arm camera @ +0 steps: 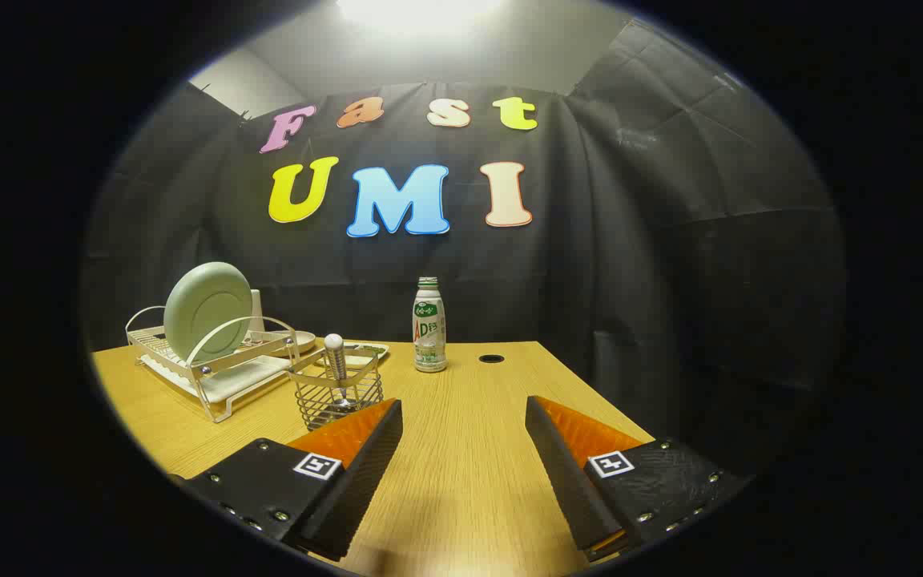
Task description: Take the plate from the dish rack, then take the spoon from the basket and place it into the plate.
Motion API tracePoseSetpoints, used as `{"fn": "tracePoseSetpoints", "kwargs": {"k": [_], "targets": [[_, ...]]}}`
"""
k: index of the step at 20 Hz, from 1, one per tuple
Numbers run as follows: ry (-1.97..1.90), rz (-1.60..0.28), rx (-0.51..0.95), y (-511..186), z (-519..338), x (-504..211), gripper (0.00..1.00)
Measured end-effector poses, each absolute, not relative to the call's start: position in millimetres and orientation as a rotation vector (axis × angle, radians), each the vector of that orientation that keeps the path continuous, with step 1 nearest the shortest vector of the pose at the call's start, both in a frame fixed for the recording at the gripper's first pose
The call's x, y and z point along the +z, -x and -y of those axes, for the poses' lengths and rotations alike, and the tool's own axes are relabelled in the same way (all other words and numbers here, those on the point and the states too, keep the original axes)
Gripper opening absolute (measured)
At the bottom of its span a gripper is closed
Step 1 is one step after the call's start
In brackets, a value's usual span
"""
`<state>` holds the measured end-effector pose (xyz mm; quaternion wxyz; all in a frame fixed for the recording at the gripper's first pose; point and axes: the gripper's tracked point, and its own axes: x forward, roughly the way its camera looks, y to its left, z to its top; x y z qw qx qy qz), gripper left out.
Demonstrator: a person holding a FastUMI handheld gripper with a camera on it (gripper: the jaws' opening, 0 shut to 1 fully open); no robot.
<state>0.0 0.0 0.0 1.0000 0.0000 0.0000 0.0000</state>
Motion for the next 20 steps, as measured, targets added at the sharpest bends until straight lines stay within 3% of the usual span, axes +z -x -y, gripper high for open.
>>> {"fn": "tracePoseSetpoints", "kwargs": {"k": [7, 13, 20], "targets": [[-0.012, -0.055, -0.014, -44, 5, -9, 0.96], [-0.006, -0.011, -0.076, -94, 23, 33, 0.96], [0.048, 0.003, -0.229, -38, 49, 115, 0.96]]}}
